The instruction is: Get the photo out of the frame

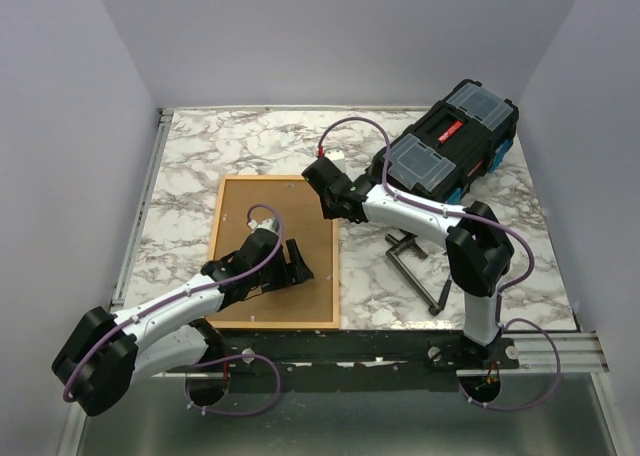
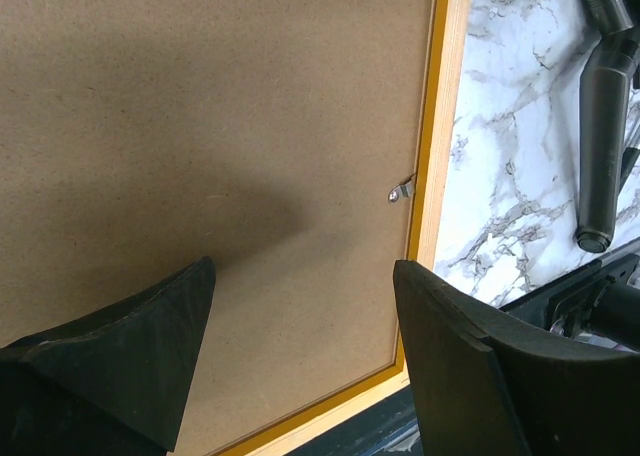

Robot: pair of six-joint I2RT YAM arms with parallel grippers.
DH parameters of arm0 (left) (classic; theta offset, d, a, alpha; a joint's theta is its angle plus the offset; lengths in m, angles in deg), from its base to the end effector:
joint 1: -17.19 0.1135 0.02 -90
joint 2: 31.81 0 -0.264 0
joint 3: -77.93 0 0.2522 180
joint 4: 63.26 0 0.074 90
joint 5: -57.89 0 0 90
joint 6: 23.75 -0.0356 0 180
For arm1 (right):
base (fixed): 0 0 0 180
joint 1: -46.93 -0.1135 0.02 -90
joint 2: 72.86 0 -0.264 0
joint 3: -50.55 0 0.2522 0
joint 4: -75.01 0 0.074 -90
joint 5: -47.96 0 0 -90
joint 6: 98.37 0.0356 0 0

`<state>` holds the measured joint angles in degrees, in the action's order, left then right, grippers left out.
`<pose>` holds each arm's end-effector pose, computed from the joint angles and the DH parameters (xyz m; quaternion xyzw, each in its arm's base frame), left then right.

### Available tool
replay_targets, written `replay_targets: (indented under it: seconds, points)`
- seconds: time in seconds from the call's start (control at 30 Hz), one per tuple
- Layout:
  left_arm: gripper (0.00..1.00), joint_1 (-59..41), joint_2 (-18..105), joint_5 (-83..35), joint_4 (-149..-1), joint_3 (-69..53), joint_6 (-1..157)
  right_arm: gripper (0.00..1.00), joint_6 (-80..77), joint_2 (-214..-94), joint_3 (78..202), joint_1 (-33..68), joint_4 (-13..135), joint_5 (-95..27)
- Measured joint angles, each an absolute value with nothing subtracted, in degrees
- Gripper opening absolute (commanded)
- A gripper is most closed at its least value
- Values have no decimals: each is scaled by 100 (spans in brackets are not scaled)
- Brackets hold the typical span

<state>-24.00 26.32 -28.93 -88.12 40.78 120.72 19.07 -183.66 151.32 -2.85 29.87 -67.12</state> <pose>0.1435 -0.1282 0.1688 -0.0967 0.9213 -0.2958 0.2332 0.2845 0.3131 0.2292 -0.1167 0.9263 0.0204 0.3576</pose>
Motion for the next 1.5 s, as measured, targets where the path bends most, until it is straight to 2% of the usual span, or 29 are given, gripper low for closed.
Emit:
replay_targets:
  seconds: [0.87,1.0,1.27,1.5]
  points:
    - [73,-2400,2748,-2887,-8610,4078,12059,1,2143,-17125,13953,-266,3092,-5634]
    - [73,-2400,2768,-2887,-8597,4078,12046,1,2281,-16725,13787,-427,2885,-5584]
    - [73,-2400,2882,-2863,-8429,4075,12051,1,3015,-16169,13405,-1413,2513,-5490]
    - [73,-2400,2886,-2858,-8387,4084,12053,1,3540,-16067,12719,-1503,2489,-5390]
